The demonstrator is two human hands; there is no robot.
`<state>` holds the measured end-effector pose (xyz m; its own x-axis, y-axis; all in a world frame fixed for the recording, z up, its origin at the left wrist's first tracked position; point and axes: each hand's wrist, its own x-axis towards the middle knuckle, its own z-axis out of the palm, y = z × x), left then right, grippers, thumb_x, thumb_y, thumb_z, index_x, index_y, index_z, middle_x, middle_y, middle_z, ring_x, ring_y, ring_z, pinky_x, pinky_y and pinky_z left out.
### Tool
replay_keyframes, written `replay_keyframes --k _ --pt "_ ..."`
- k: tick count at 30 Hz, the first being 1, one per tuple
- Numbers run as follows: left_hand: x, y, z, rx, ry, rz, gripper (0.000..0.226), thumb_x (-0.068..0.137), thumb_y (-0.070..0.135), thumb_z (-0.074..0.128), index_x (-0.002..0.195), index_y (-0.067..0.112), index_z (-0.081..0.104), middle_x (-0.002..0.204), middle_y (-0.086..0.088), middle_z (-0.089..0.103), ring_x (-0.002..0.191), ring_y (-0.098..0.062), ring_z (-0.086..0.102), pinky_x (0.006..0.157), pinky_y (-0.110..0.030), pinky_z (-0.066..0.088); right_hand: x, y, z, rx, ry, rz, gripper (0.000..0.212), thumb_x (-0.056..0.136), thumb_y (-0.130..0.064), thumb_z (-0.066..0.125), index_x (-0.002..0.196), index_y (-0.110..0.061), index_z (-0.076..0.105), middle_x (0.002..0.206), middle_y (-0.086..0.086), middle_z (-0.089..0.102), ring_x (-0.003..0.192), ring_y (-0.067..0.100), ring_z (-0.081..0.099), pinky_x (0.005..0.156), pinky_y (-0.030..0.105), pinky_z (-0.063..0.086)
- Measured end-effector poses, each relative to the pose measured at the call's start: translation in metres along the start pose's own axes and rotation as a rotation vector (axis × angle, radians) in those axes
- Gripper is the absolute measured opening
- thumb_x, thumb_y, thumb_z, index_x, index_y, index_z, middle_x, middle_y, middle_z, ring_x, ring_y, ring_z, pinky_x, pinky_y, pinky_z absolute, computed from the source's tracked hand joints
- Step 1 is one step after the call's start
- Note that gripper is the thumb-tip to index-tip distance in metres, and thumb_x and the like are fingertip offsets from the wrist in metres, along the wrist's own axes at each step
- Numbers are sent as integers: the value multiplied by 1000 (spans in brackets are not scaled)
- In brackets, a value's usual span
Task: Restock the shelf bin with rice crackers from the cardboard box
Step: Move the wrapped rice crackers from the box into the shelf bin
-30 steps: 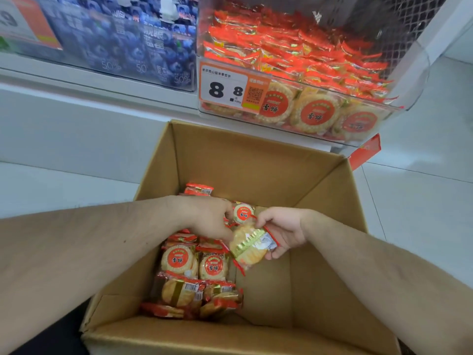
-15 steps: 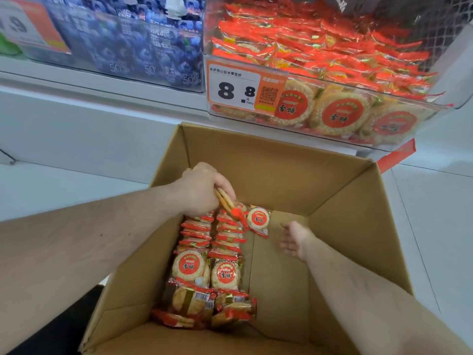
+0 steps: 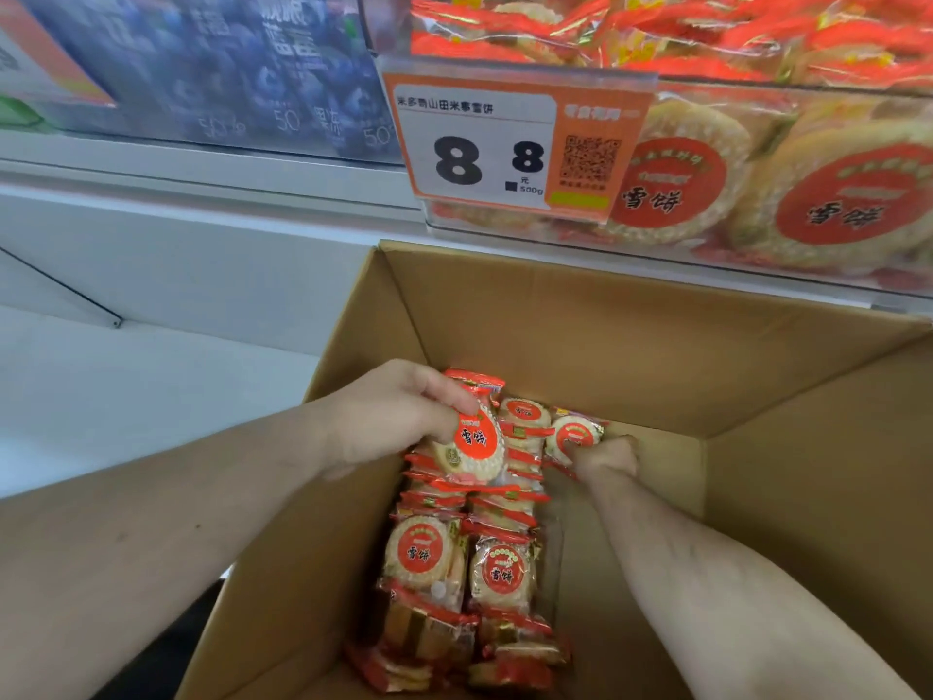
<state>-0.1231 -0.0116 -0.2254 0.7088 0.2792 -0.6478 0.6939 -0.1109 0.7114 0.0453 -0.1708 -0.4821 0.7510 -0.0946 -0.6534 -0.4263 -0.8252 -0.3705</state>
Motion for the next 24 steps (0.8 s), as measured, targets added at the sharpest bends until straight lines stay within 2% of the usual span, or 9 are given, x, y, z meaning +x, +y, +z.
replay_keyframes --k 3,5,9,10,14,17,19,21,24 --pt "6 -8 -3 72 28 13 27 82 9 71 102 27 71 131 8 55 122 -9 50 106 -29 40 -3 1 0 65 -103 -25 56 70 -32 84 113 -3 64 113 16 68 99 31 67 79 33 54" --pt "7 -11 -5 107 48 21 31 81 6 71 105 26 71 134 7 53 122 -11 51 103 -29 43 -10 7 -12 108 -174 -84 42 77 -24 80 110 -1 68 108 17 70 95 30 67 81 34 54" --pt "2 -1 -3 142 52 81 46 81 -8 65 101 34 65 125 6 58 101 -15 63 63 -23 54 -44 9 -77 102 -329 -223 27 85 -15 73 107 -1 69 96 10 73 85 23 68 71 23 50" --pt "-1 3 -2 124 40 99 53 80 -11 65 100 38 63 120 4 61 97 -13 64 61 -21 53 -57 7 -97 157 -423 -225 25 85 -13 73 106 -1 69 92 8 74 80 21 68 69 22 51" --pt "-18 25 0 70 10 203 76 74 -17 65 113 48 58 111 1 65 92 -8 67 79 -35 59 -118 -10 -164 309 -780 -309 27 78 -14 74 103 -4 68 100 14 73 96 28 63 88 38 45" --pt "-36 47 2 117 24 274 87 76 -14 67 132 49 46 93 8 53 64 -7 53 62 -26 49 -163 -27 -196 365 -925 -444 44 69 -28 83 106 -7 69 108 15 70 102 29 61 95 44 43" --pt "-48 61 4 113 12 324 99 73 -12 69 139 53 35 94 3 51 61 -15 46 56 -33 43 -193 -40 -210 385 -921 -549 60 61 -37 89 110 -10 68 108 14 69 99 29 59 85 40 40" --pt "-59 72 4 62 -5 358 108 71 -13 69 143 54 26 85 -5 49 52 -16 40 52 -34 37 -219 -53 -222 405 -852 -625 74 61 -33 89 122 -6 58 114 16 69 103 31 62 88 41 42" --pt "-75 86 1 -70 -28 410 110 67 -16 67 143 52 27 123 -17 53 62 -21 61 60 -34 45 -252 -69 -235 387 -714 -721 75 64 -34 87 127 -8 55 115 16 69 108 36 63 92 47 43"
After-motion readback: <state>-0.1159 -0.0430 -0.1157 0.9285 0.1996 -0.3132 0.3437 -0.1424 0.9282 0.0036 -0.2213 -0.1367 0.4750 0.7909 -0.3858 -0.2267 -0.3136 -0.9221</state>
